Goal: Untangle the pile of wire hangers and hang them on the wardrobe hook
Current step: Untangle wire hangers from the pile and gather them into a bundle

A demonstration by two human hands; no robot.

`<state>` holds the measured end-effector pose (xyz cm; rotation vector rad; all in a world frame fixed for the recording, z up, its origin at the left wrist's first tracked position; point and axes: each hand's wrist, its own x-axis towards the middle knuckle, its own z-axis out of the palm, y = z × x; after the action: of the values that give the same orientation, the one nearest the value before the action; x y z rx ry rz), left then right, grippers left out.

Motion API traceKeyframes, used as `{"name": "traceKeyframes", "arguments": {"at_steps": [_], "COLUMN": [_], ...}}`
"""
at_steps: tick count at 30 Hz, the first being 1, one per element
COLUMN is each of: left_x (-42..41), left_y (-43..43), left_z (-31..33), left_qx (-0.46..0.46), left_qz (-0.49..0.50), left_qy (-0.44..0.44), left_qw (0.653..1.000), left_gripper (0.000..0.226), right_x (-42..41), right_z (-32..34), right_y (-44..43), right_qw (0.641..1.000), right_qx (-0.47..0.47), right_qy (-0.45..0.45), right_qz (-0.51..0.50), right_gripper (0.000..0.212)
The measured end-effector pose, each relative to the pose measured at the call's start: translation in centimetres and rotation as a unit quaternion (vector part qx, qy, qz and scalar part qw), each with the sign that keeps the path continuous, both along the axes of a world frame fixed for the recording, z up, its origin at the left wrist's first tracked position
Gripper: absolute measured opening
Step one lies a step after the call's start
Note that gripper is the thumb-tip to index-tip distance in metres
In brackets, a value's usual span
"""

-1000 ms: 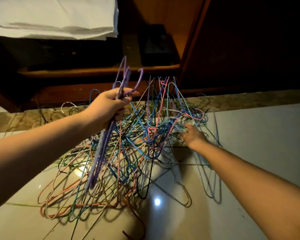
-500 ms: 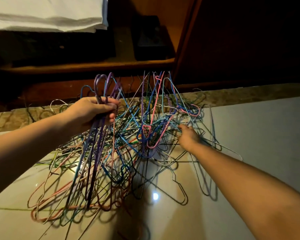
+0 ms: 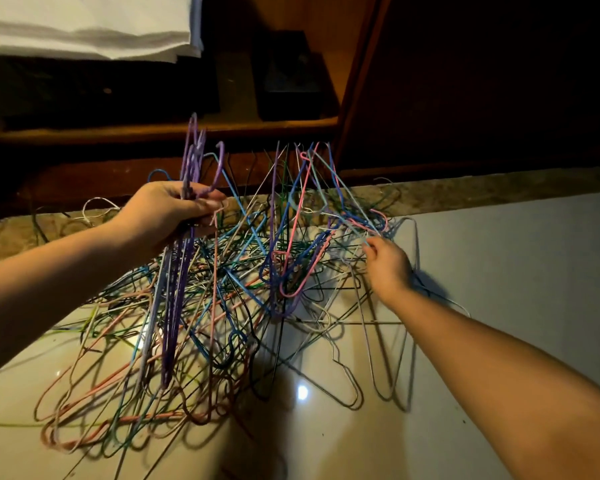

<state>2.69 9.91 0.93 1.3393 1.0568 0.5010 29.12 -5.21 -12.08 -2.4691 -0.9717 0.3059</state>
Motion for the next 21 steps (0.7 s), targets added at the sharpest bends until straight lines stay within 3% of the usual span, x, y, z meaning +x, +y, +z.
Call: {"name": "traceKeyframes", "arguments": {"at_steps": [4, 9, 16, 21], "left_x": [0.0, 0.5, 1.4, 2.3], "left_y": [0.7, 0.7, 0.1, -2.1], "left_z": [0.0, 1.2, 2.9, 3.3], "left_qx": [-0.012, 0.01, 0.068, 0.037], "left_qz": [-0.002, 0.014, 0.05, 0.063], "left_qy": [-0.012, -0.036, -0.03, -0.082], "left_qw": [1.0, 0.999, 0.996, 0.994], "left_gripper": [0.015, 0.013, 0.013, 0.017], "right_x": [0.9, 0.3, -7.6, -13.6], "right_z": [1.2, 2.7, 7.5, 9.0], "right_y": [-0.3, 0.2, 1.2, 1.8], "right_qw": [0.994, 0.963, 0.928, 0.88], "right_qx": [0.083, 0.184, 0.258, 0.257], "right_qy": [0.021, 0.123, 0.257, 0.395], "right_qz": [-0.063, -0.154, -0.073, -0.057], "right_gripper": [0.024, 0.024, 0.021, 0.021]}}
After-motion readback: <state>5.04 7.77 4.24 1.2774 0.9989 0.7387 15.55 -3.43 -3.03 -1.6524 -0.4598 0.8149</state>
